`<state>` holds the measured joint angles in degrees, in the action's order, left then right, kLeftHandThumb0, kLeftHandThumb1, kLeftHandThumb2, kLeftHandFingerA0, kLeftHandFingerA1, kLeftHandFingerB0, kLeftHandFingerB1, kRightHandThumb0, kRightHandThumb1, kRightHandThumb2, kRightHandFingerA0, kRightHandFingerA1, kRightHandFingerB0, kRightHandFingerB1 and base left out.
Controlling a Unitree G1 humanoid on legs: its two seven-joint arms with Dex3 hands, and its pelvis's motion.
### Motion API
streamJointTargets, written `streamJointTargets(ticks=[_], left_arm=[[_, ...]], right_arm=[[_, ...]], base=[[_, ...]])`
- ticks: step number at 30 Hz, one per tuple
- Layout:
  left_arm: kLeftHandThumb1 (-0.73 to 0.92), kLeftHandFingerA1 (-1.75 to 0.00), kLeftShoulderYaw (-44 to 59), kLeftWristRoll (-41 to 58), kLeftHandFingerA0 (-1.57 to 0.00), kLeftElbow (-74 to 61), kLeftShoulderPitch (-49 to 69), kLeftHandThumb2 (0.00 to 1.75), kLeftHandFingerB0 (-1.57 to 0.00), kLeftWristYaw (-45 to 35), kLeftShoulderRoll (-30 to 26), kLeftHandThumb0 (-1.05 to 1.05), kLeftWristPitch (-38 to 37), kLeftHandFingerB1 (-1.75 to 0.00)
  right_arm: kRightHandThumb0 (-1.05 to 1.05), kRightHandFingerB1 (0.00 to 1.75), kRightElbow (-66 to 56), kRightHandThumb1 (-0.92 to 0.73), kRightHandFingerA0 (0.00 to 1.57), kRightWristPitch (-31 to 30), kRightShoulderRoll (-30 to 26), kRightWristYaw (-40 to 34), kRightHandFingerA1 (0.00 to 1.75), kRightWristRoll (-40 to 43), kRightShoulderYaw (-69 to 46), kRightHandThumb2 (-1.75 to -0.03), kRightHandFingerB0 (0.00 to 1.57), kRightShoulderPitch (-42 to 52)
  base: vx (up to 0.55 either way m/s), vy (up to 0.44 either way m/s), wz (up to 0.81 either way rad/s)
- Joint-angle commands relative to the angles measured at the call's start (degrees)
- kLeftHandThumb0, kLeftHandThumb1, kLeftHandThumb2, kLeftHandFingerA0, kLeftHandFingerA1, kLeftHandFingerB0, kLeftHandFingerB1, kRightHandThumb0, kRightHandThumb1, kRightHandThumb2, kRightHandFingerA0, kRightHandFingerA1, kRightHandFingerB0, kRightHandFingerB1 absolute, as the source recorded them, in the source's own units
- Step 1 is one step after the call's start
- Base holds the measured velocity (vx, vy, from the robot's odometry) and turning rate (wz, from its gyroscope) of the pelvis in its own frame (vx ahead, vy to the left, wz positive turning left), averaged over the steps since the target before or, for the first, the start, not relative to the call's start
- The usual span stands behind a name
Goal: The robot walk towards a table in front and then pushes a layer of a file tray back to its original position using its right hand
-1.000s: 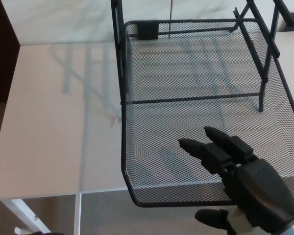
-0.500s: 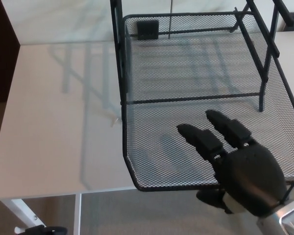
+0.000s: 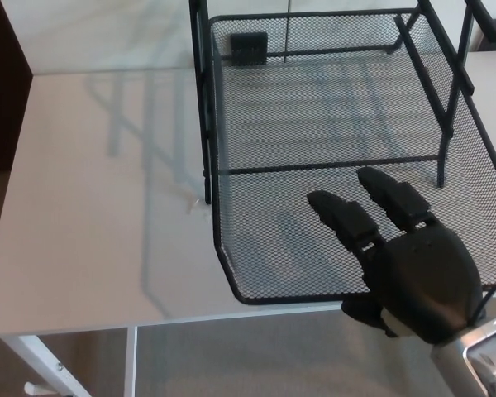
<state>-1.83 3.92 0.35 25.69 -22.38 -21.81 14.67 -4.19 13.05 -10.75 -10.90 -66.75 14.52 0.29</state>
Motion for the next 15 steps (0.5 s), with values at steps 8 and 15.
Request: streamJointTargets(ticks=[8, 15], left_arm=[[0.64, -0.46, -0.69, -2.09, -0.5, -0.08, -0.98, 0.59, -0.36, 0.18, -0.69, -0.13, -0.27, -0.39], [0.64, -0.47, -1.57, -2.94, -0.5, 0.11, -1.12, 0.59, -0.36, -0.49, -1.62, -0.14, -2.38, -0.4]], right_arm=[[-0.58, 0.4, 6.92, -0.38, 0.04, -7.96, -1.39, 1.43, 0.2, 1.21, 1.88, -0.74, 0.05, -7.98], [-0.64, 0.39, 9.19, -0.41, 0.1, -10.6, -1.05, 2.28, 0.14, 2.11, 3.09, -0.73, 0.08, -12.2]], base=[[0.0, 0.0, 0.0], [0.0, 0.0, 0.0]])
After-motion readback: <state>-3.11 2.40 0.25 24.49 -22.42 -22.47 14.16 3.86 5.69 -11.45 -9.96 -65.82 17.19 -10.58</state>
